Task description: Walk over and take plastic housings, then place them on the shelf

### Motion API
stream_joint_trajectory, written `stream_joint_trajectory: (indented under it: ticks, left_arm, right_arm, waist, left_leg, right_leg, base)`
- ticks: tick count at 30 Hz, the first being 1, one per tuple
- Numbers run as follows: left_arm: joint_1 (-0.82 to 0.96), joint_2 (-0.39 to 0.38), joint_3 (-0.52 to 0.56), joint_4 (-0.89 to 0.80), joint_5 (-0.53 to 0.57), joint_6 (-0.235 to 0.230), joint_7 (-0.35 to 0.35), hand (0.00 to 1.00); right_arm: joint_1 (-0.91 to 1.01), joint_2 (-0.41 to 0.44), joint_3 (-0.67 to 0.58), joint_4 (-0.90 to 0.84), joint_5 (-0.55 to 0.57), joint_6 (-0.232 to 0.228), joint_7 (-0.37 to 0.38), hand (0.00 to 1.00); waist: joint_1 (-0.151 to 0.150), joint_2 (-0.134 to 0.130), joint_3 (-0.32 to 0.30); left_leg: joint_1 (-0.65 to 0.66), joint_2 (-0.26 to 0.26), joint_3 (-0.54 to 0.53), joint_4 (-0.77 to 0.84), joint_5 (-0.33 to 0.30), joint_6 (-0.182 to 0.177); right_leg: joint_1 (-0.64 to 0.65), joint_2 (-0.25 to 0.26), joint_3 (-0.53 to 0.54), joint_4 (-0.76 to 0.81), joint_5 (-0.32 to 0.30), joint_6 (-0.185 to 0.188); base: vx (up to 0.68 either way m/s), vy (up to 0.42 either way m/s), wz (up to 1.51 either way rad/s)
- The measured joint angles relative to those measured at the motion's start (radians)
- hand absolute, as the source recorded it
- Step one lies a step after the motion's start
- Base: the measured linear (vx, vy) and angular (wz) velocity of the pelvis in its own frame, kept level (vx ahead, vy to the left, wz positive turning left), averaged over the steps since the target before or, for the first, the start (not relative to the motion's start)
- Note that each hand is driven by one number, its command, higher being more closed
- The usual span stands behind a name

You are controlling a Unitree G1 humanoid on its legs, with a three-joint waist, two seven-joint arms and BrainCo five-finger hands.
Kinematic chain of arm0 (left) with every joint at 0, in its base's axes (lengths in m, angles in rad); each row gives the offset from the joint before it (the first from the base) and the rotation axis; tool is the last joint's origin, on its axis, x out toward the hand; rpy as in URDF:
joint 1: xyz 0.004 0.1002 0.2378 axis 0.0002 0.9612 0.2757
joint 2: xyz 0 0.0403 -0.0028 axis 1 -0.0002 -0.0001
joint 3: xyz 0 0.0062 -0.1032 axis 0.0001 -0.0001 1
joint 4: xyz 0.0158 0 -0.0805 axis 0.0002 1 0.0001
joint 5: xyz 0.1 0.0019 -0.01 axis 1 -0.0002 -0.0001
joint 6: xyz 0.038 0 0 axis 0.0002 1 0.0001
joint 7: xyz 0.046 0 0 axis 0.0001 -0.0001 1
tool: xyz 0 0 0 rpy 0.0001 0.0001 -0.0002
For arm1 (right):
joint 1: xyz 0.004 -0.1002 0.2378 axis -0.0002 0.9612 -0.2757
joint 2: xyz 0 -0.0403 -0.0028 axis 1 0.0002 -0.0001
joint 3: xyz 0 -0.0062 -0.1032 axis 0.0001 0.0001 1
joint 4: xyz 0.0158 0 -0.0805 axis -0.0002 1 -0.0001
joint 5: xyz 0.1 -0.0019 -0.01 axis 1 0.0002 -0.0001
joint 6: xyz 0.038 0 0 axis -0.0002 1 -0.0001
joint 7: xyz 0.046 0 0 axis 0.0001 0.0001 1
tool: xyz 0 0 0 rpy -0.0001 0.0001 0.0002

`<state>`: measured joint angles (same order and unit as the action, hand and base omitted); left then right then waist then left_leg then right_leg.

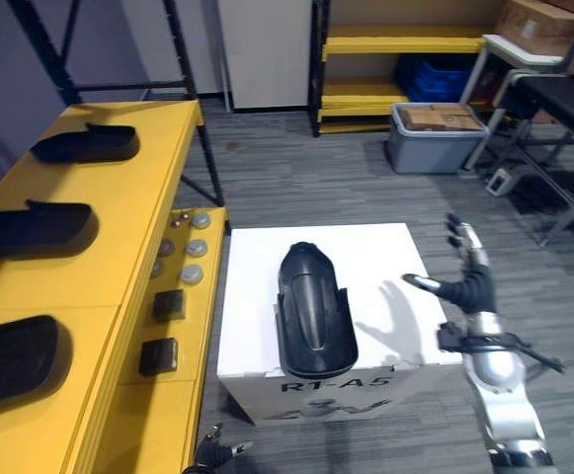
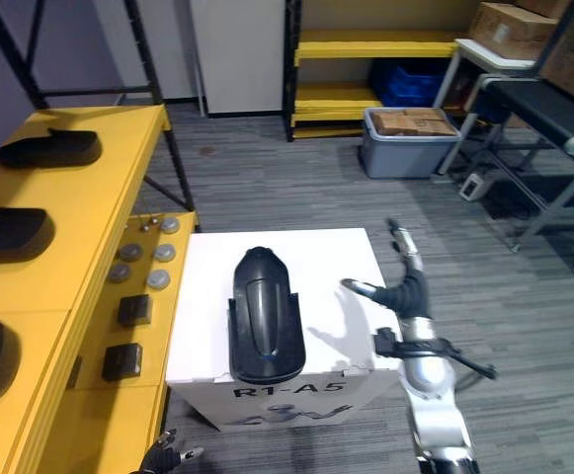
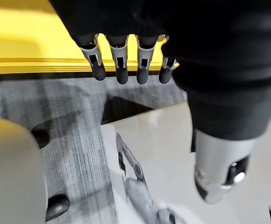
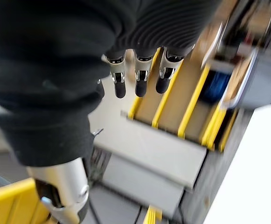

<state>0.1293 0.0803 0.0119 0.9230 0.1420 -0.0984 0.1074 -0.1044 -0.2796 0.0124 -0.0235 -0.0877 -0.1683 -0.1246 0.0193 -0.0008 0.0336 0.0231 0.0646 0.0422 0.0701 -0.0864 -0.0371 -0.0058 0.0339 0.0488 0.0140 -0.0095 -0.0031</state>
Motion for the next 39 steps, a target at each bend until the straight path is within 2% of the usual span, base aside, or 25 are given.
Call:
stream_joint_trajectory:
  ticks: [2,6,9,12,17,18,27,32,39]
  left_arm:
    - [-0.001,0.000,0.000,0.001,0.000,0.000,0.004,0.00]
    - [-0.007,0.000,0.001,0.002,0.000,0.001,0.019,0.00]
    - [-0.010,0.000,0.001,0.001,0.000,0.007,0.023,0.00]
    - [-0.013,-0.002,0.002,0.001,-0.001,0.013,0.041,0.00]
    - [-0.020,-0.007,0.001,0.001,-0.001,0.018,0.047,0.00]
    - [-0.020,-0.007,0.001,0.001,0.000,0.020,0.047,0.00]
    - [-0.032,-0.012,0.001,0.009,0.000,0.034,0.047,0.00]
    - [-0.035,-0.012,0.001,0.011,0.000,0.034,0.047,0.00]
    - [-0.038,-0.012,0.001,0.010,0.000,0.033,0.047,0.00]
  right_arm:
    - [-0.032,0.042,0.014,0.068,-0.038,0.018,-0.002,0.00]
    - [-0.068,0.121,0.031,0.194,-0.154,0.082,-0.035,0.00]
    - [-0.092,0.176,0.025,0.291,-0.271,0.165,-0.086,0.00]
    - [-0.098,0.230,-0.013,0.354,-0.354,0.218,-0.133,0.00]
    - [-0.130,0.238,-0.053,0.471,-0.385,0.255,-0.165,0.00]
    - [-0.138,0.239,-0.053,0.475,-0.391,0.258,-0.165,1.00]
    - [-0.217,0.201,-0.109,0.566,-0.376,0.258,-0.164,1.00]
    - [-0.210,0.196,-0.109,0.567,-0.322,0.232,-0.163,1.00]
    - [-0.149,0.200,-0.107,0.498,-0.265,0.224,-0.131,1.00]
  waist:
    - [0.004,0.000,0.000]
    - [0.023,-0.001,0.002]
    - [0.023,-0.001,0.005]
    - [0.029,0.000,0.009]
    - [0.033,0.001,0.022]
    - [0.032,0.001,0.023]
    - [0.033,-0.015,0.030]
    - [0.031,-0.020,0.035]
    - [0.033,-0.027,0.038]
  left_leg:
    - [-0.003,-0.004,-0.020,-0.006,0.006,0.003]
    - [-0.002,-0.007,-0.023,-0.033,0.022,0.003]
    - [-0.001,-0.003,-0.032,-0.058,0.038,-0.003]
    - [0.000,0.005,-0.034,-0.072,0.045,-0.010]
    - [0.002,0.011,-0.035,-0.085,0.049,-0.016]
    - [0.002,0.011,-0.035,-0.086,0.049,-0.016]
    - [0.008,0.011,-0.046,-0.100,0.057,-0.016]
    - [0.014,0.015,-0.047,-0.101,0.059,-0.018]
    - [0.023,0.016,-0.047,-0.101,0.059,-0.018]
  right_leg:
    - [0.008,-0.004,-0.010,-0.027,0.018,0.004]
    - [0.034,-0.007,-0.021,-0.091,0.061,-0.001]
    - [0.030,-0.003,-0.031,-0.100,0.073,-0.002]
    - [0.025,0.006,-0.033,-0.099,0.077,-0.006]
    - [0.021,0.015,-0.034,-0.100,0.077,-0.006]
    - [0.020,0.015,-0.035,-0.100,0.077,-0.006]
    - [0.026,0.015,-0.050,-0.100,0.076,-0.005]
    - [0.033,0.016,-0.055,-0.100,0.076,-0.005]
    - [0.041,0.015,-0.055,-0.101,0.076,-0.005]
  base:
    - [-0.13,0.075,0.22]
    - [-0.09,0.049,0.04]
    - [-0.06,0.006,0.09]
    - [-0.01,-0.006,0.02]
    - [0.02,-0.004,-0.01]
    - [0.04,0.002,0.00]
    - [0.01,0.005,0.04]
    - [0.00,0.002,0.03]
    - [0.00,0.000,0.00]
